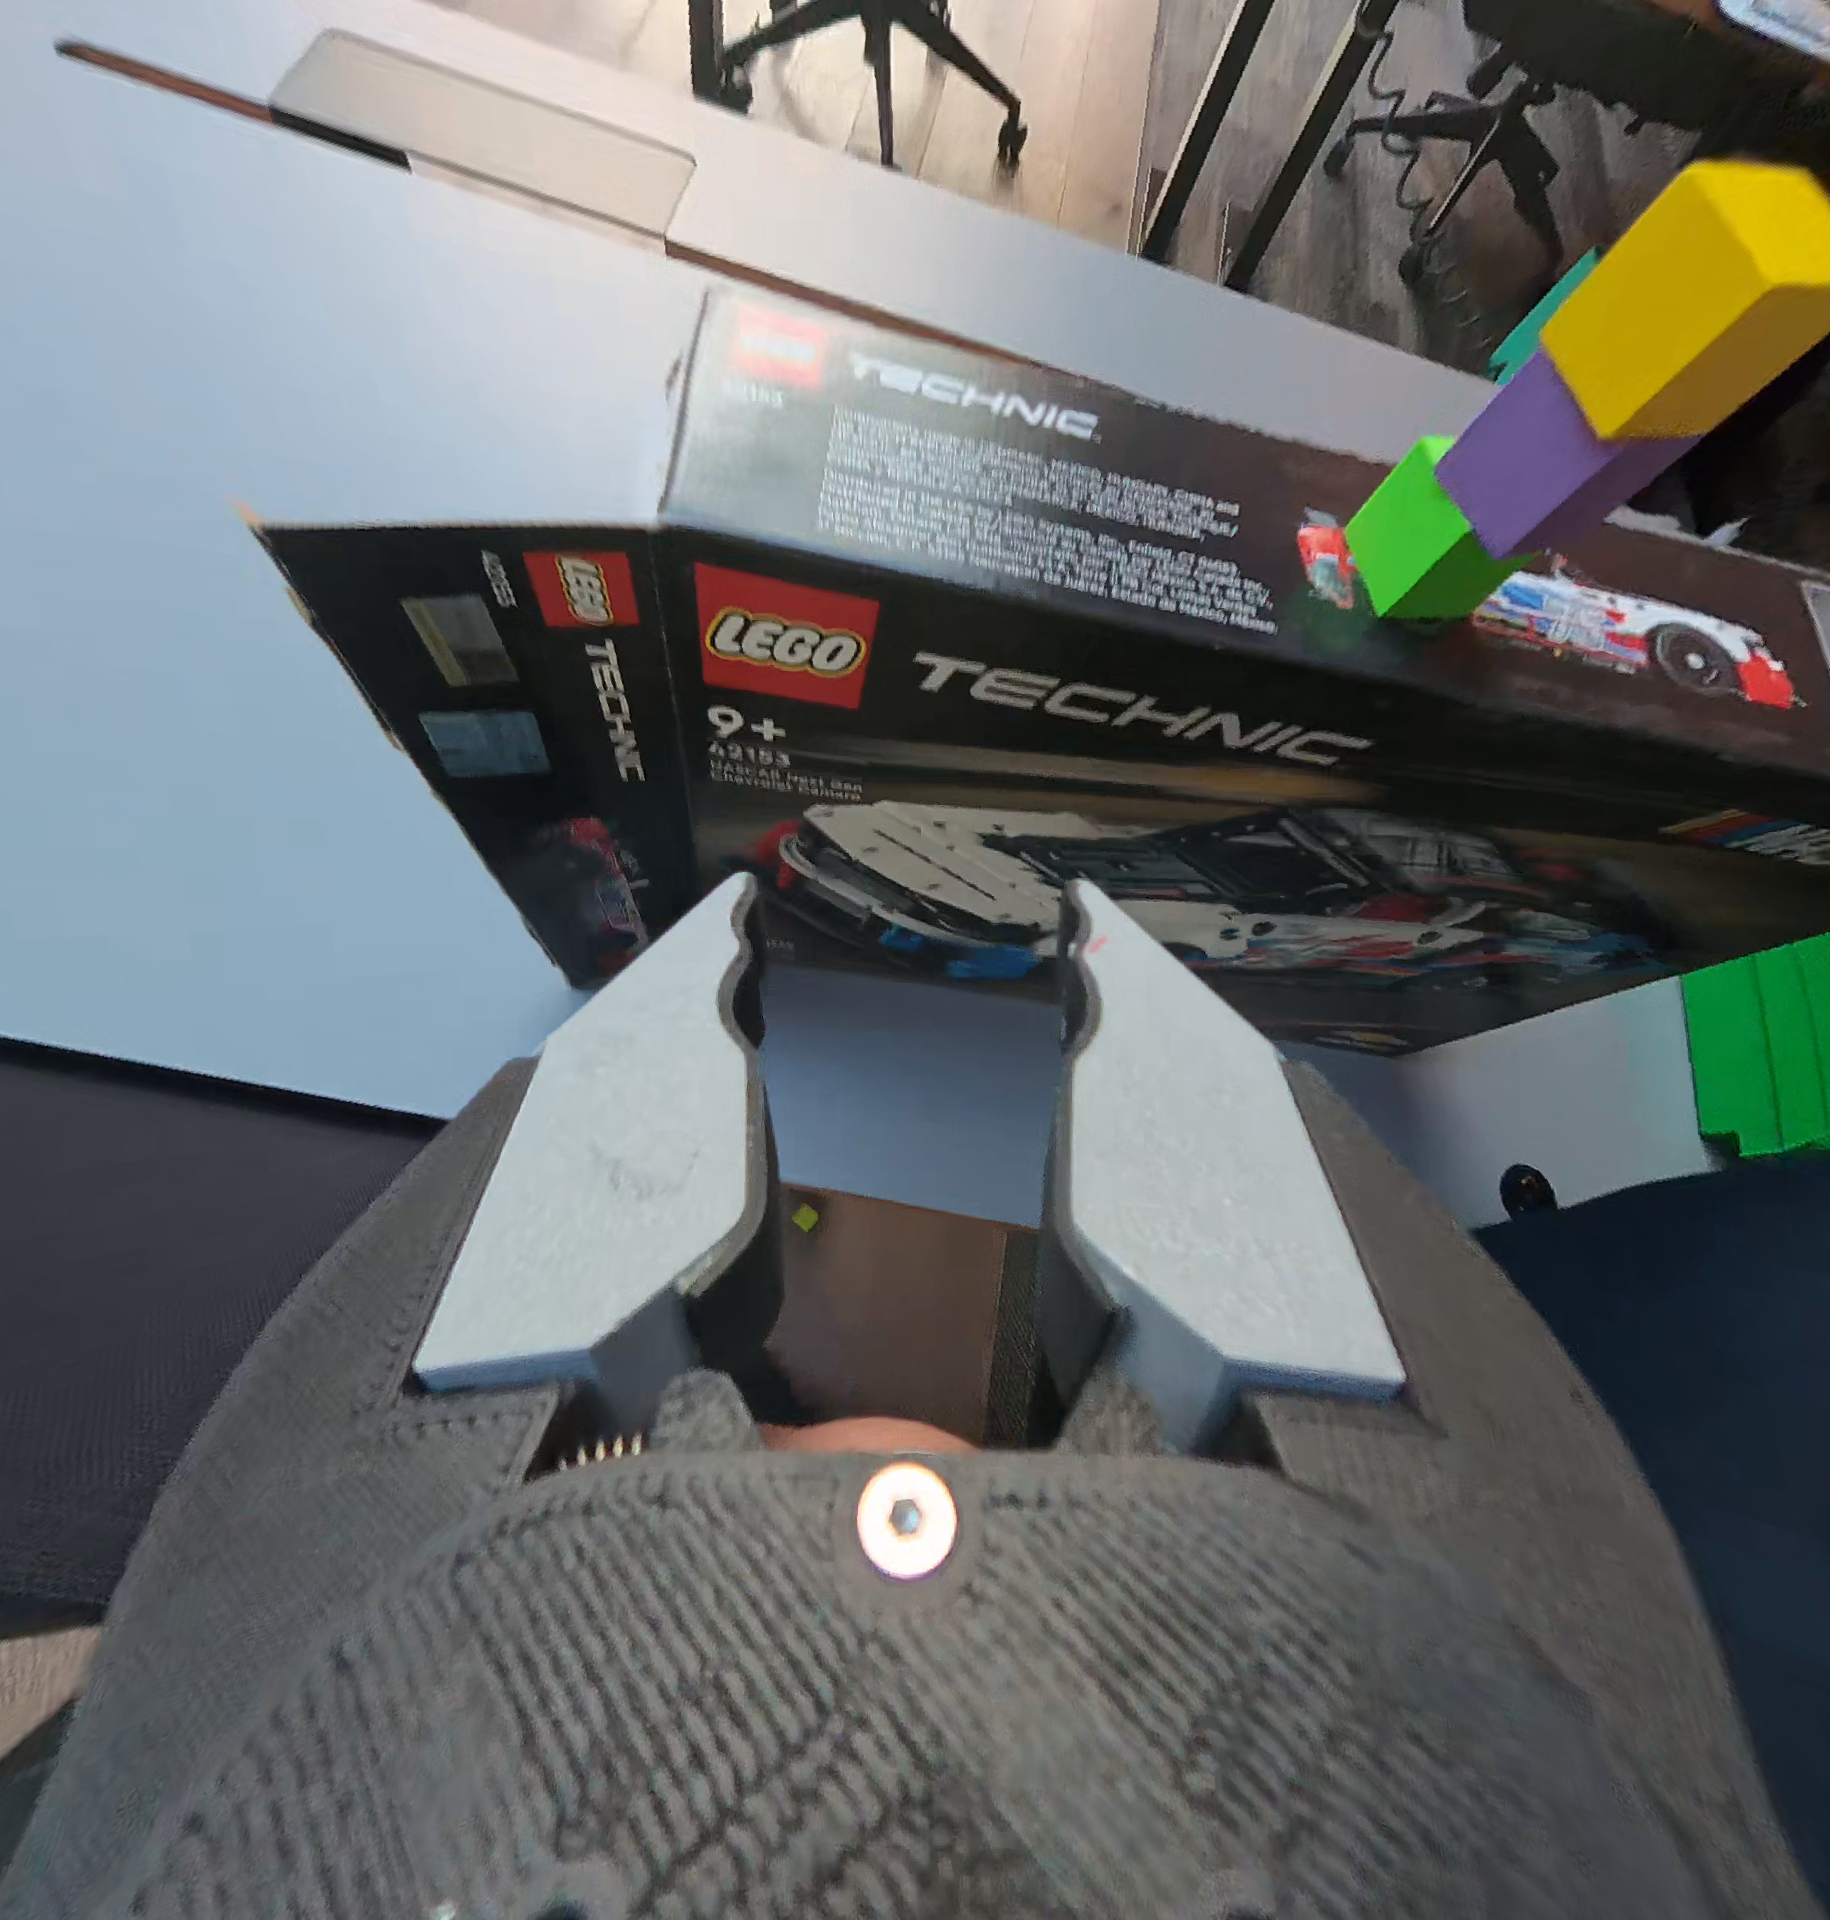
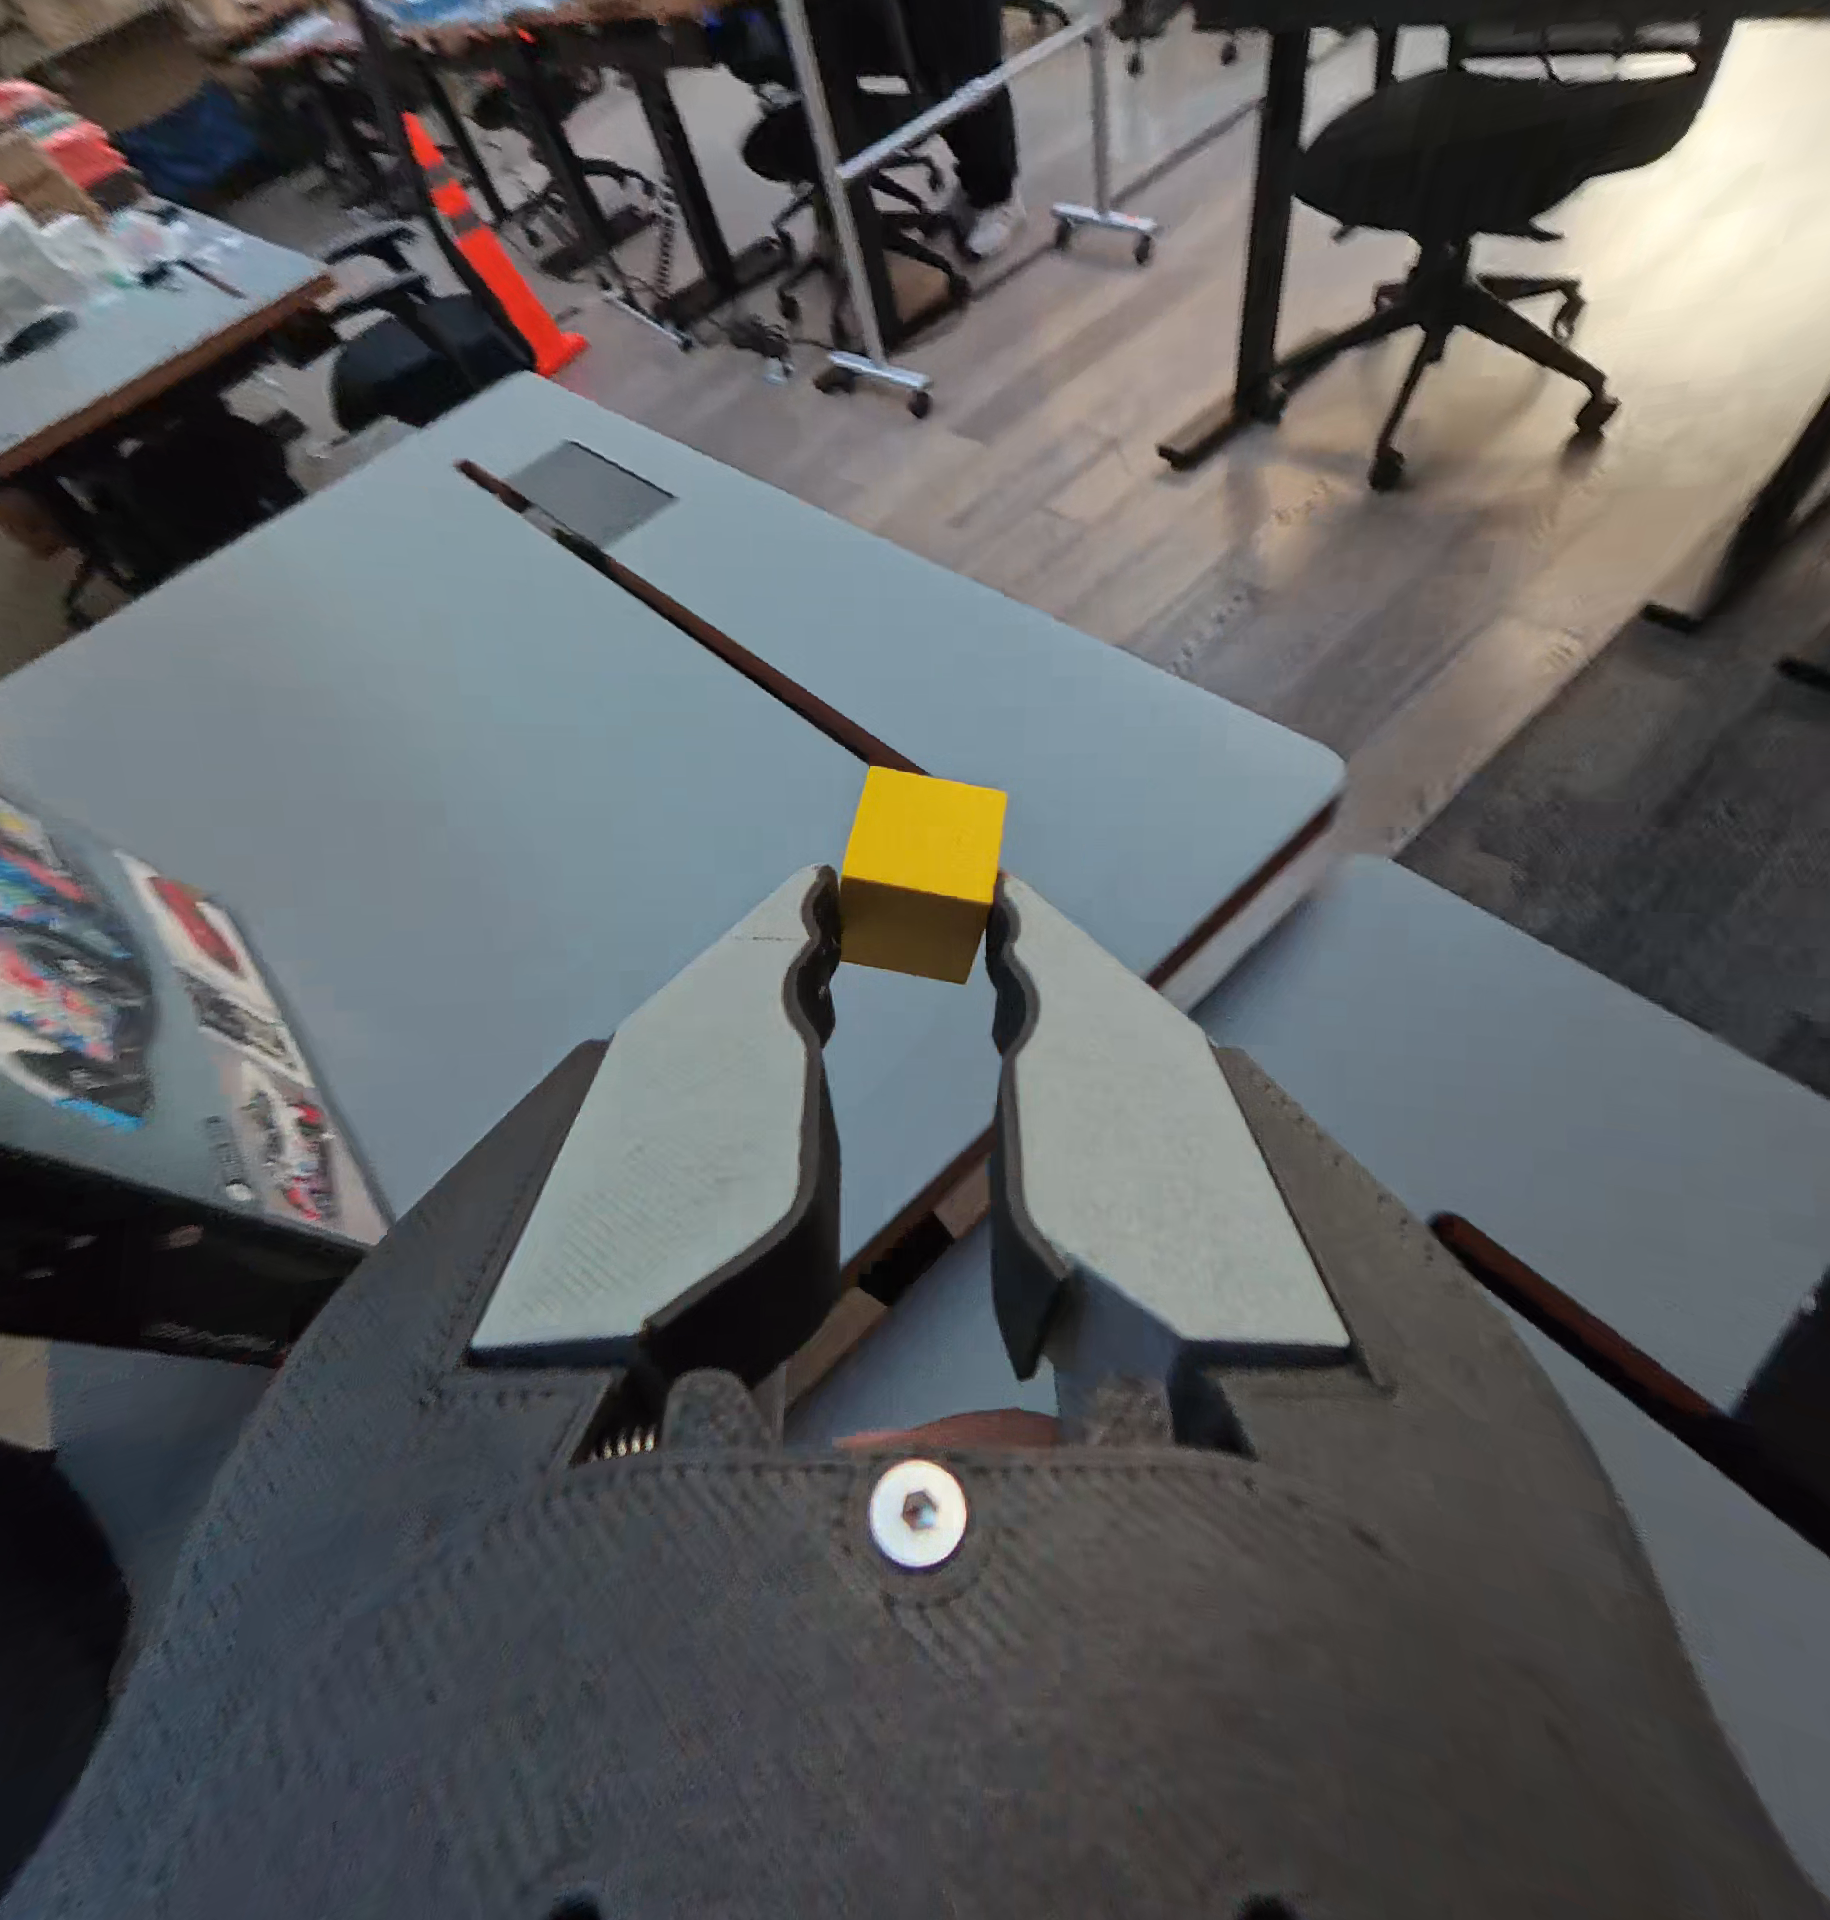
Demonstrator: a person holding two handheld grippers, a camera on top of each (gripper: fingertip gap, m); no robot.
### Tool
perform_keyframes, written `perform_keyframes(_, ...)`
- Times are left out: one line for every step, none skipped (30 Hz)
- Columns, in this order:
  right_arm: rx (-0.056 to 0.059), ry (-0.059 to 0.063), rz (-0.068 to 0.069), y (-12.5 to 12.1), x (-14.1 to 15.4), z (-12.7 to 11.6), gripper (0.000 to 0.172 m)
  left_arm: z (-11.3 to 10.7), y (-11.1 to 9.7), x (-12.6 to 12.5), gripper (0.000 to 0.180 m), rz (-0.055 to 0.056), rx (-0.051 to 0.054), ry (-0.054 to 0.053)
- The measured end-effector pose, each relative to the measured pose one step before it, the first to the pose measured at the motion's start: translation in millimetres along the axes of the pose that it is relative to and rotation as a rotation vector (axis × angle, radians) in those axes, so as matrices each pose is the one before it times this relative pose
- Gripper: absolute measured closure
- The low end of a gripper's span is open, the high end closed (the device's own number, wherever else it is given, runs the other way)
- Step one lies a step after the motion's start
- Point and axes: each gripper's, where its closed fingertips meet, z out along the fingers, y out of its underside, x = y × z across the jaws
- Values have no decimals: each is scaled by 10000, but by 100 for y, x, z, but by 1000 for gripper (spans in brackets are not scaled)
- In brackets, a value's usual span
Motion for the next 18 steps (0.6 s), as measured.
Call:
perform_keyframes(238,-428,-352,-1249,-2782,-566,146,-182,-895,-80,127,183,308,3)
perform_keyframes(186,-392,-359,-1245,-2685,-410,146,-163,-969,-58,129,189,330,26)
perform_keyframes(191,-379,-341,-1315,-2641,-300,146,-116,-1045,-26,129,173,333,57)
perform_keyframes(236,-368,-310,-1393,-2580,-179,146,-69,-1084,98,130,169,332,151)
perform_keyframes(224,-361,-284,-1400,-2513,-36,147,7,-1067,201,130,181,313,224)
perform_keyframes(176,-334,-273,-1326,-2399,118,146,110,-1005,256,131,195,273,271)
perform_keyframes(137,-269,-252,-1239,-2252,256,147,178,-925,403,131,178,226,371)
perform_keyframes(117,-236,-217,-1161,-2146,385,146,230,-867,561,131,166,196,495)
perform_keyframes(119,-268,-170,-1114,-2177,501,147,262,-779,640,131,174,161,560)
perform_keyframes(105,-300,-179,-1021,-2213,625,147,273,-671,655,131,202,120,578)
perform_keyframes(52,-258,-238,-850,-2117,762,147,243,-550,612,131,229,88,562)
perform_keyframes(23,-178,-296,-703,-1962,879,147,230,-385,526,132,238,44,528)
perform_keyframes(-18,-111,-331,-581,-1812,998,147,190,-185,428,132,195,-17,468)
perform_keyframes(-82,-85,-322,-479,-1719,1094,147,133,11,396,132,176,-53,458)
perform_keyframes(-134,-74,-257,-433,-1641,1171,147,4,190,460,130,263,-94,490)
perform_keyframes(-139,-39,-156,-467,-1509,1206,147,-155,285,299,130,349,-122,370)
perform_keyframes(-78,-40,-89,-584,-1467,1220,147,-293,252,94,130,417,-76,201)
perform_keyframes(-32,-22,-74,-627,-1375,1176,146,-372,141,57,130,479,0,142)
